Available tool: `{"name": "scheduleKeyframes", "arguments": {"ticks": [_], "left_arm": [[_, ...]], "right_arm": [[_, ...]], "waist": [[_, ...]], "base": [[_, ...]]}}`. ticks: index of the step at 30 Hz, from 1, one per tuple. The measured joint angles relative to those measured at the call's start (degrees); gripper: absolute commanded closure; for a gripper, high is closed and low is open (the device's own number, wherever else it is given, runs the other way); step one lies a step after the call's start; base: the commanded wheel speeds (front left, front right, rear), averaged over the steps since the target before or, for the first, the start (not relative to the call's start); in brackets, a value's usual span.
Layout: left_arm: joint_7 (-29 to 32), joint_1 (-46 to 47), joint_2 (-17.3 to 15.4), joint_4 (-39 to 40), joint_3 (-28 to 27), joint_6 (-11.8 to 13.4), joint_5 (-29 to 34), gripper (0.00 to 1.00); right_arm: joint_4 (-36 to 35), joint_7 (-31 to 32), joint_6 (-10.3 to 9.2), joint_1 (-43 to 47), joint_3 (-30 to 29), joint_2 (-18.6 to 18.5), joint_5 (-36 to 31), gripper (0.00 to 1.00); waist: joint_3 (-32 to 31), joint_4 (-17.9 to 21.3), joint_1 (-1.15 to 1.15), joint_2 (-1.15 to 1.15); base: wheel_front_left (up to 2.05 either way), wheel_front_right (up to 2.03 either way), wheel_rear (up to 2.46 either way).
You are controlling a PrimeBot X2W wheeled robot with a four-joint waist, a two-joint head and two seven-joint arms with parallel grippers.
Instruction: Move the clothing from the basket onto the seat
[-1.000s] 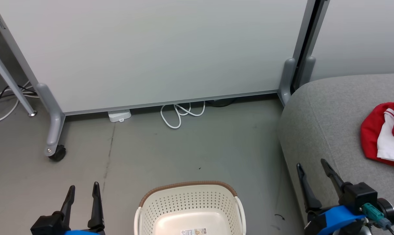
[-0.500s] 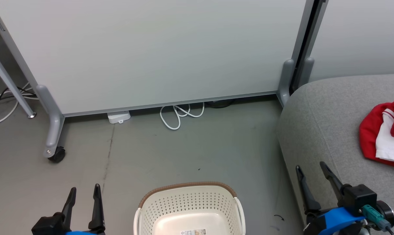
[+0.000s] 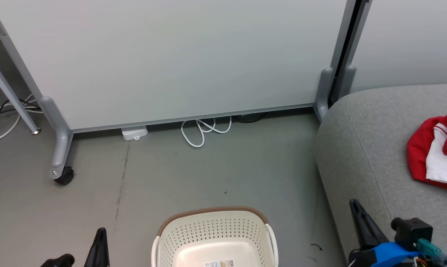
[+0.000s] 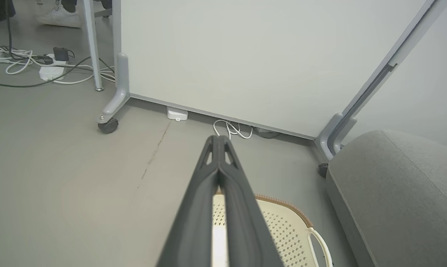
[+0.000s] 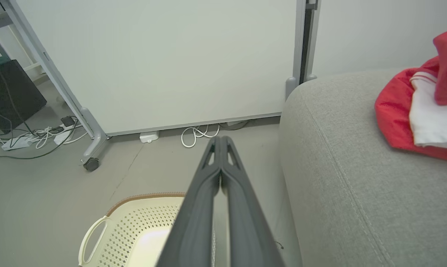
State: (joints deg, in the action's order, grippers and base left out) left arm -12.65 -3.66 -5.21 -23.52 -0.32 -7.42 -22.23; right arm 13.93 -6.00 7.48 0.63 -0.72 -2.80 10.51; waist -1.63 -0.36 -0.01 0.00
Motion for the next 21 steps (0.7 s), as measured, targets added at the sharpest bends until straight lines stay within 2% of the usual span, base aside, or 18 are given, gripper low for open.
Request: {"name": "scheduleKeyframes", "arguments": {"ticks": [21], "left_arm": [[5.20,2.17,0.56,2.72,-1.58,0.00,-19.71,1.00]], "right_arm": [[-0.05,3.44,0.00,-1.13,-1.53,0.01,23.04,1.00]], "waist": [[0.34,0.06,0.00,0.00]], "base": [[0.00,0.00,0.00]]}}
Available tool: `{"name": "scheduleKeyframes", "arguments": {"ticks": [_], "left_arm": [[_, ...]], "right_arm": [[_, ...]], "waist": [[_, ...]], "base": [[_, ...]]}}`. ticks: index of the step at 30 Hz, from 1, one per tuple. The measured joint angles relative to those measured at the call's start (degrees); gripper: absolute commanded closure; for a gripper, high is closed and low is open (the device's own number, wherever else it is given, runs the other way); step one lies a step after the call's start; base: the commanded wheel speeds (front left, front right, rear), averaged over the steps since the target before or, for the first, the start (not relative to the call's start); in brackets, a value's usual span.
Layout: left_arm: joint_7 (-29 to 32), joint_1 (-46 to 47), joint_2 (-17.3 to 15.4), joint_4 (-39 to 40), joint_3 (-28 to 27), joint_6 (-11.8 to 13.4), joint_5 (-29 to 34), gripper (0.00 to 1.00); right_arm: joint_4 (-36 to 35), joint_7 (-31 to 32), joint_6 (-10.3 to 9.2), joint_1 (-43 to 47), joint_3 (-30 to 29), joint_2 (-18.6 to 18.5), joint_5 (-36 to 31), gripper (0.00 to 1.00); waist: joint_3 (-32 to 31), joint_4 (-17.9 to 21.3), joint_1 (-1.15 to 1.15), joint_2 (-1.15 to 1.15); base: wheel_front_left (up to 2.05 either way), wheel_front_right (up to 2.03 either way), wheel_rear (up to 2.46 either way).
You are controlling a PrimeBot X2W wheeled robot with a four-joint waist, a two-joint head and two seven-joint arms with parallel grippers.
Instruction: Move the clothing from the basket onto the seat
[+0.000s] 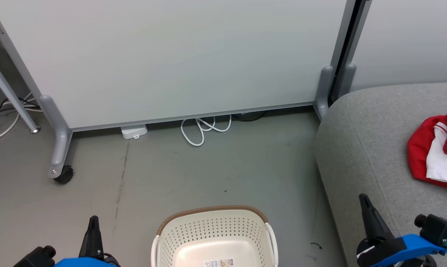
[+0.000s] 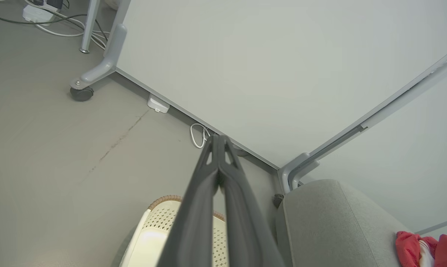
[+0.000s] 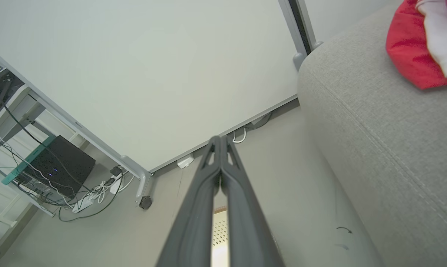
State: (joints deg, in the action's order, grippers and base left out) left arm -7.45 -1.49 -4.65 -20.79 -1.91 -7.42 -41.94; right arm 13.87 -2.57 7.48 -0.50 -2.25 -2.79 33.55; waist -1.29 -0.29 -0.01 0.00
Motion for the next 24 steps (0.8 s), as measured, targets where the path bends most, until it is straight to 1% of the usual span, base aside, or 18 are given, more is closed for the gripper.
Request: {"name": "scheduleKeyframes", "arguments": {"ticks": [14,24], "left_arm": [[2.85,1.65,0.40,1.36,-0.97,0.00,-10.25,1.00],[4.44,2.44,0.62,2.10,-1.40,0.00,-16.16,1.00]], "right_arm": [[0.00,1.93,-0.01,-1.18,-0.86,0.00,11.99,1.00],[0.02,2.88,-0.01,-1.62,-1.37,0.00,18.84,1.00]], "waist": [[0.21,0.04,0.00,0.00],[0.35,0.07,0.01,0.00]], "base": [[0.00,0.00,0.00],[0.00,0.00,0.00]]}}
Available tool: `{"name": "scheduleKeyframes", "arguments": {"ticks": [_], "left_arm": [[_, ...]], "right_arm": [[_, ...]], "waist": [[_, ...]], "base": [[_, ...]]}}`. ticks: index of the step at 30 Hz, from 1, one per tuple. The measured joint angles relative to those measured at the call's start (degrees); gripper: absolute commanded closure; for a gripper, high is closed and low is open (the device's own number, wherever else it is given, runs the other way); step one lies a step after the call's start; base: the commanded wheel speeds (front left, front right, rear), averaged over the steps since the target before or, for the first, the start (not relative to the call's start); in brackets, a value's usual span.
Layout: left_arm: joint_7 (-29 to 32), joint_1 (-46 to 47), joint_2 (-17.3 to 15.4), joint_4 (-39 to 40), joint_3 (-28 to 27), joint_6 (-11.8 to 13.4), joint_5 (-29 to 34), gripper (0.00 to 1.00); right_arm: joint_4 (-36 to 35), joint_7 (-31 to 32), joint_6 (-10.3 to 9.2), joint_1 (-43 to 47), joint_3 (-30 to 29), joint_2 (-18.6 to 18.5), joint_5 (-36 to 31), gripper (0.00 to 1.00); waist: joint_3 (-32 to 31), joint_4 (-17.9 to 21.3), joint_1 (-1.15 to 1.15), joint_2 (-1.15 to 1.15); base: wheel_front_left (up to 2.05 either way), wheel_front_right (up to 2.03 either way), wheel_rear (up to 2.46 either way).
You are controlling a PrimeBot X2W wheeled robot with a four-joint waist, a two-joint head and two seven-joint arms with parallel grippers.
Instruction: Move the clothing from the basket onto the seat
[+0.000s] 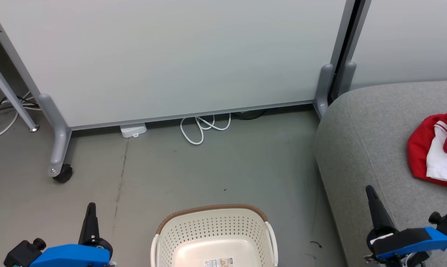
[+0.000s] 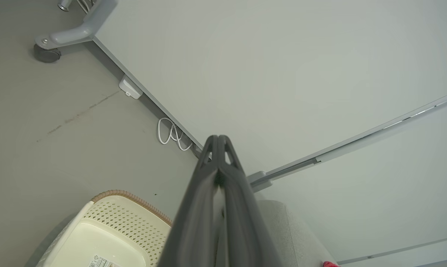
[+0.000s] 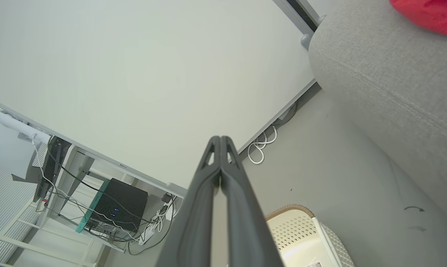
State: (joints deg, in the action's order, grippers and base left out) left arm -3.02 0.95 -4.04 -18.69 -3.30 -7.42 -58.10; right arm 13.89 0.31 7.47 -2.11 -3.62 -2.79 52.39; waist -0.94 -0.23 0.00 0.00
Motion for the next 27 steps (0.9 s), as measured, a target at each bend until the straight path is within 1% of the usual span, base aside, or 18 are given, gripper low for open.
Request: {"name": "scheduleKeyframes", "arguments": {"ticks": [27], "left_arm": [[4.21,1.93,0.56,1.98,-1.44,0.00,-14.83,1.00]], "right_arm": [[0.01,2.67,0.00,-1.66,-1.24,0.00,17.33,1.00]], "waist": [[0.41,0.08,0.00,0.00]], "base": [[0.00,0.00,0.00]]}}
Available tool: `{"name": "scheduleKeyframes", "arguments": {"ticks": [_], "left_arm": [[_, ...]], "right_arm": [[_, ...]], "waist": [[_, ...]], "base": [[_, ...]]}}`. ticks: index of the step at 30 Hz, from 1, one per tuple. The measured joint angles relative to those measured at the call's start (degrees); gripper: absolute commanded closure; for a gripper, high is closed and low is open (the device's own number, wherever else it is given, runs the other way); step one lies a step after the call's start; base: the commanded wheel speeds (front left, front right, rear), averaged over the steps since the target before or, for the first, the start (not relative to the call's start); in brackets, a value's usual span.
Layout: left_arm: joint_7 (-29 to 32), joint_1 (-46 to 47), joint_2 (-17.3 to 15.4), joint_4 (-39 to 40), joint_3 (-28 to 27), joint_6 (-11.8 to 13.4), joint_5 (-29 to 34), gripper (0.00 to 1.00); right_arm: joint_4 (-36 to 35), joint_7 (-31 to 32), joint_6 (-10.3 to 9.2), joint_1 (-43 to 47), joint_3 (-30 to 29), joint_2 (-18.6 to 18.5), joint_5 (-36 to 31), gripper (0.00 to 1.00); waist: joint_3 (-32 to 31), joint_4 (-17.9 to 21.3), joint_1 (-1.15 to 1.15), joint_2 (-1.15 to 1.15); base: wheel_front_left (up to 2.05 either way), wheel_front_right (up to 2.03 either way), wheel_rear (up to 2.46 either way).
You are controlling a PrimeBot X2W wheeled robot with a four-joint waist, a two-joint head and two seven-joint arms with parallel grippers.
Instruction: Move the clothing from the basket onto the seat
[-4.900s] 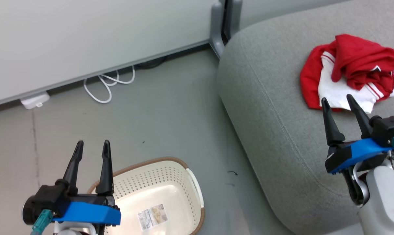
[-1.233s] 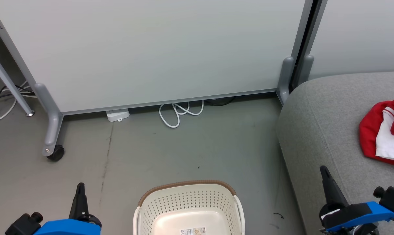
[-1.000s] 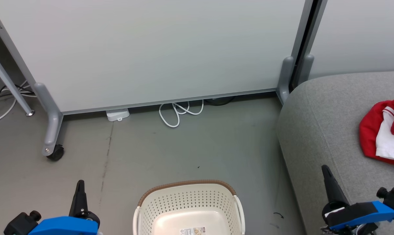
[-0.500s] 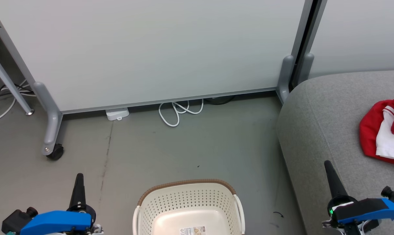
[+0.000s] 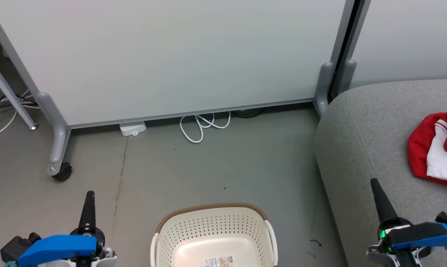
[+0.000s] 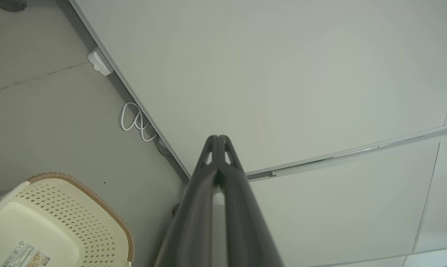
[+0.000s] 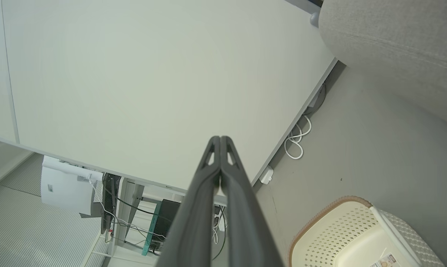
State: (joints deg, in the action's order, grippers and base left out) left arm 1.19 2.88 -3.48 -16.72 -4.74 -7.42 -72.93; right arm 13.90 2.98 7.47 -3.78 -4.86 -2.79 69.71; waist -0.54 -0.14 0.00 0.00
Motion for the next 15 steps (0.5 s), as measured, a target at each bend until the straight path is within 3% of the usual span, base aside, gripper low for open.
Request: {"name": "scheduleKeyframes", "arguments": {"ticks": [15], "left_arm": [[1.83,1.14,0.21,0.96,-0.55,0.00,-6.88,1.00]], "right_arm": [[0.02,1.27,0.00,-0.69,-0.60,0.00,7.97,1.00]], "waist": [[0.22,0.05,0.00,0.00]], "base": [[0.00,0.00,0.00]]}}
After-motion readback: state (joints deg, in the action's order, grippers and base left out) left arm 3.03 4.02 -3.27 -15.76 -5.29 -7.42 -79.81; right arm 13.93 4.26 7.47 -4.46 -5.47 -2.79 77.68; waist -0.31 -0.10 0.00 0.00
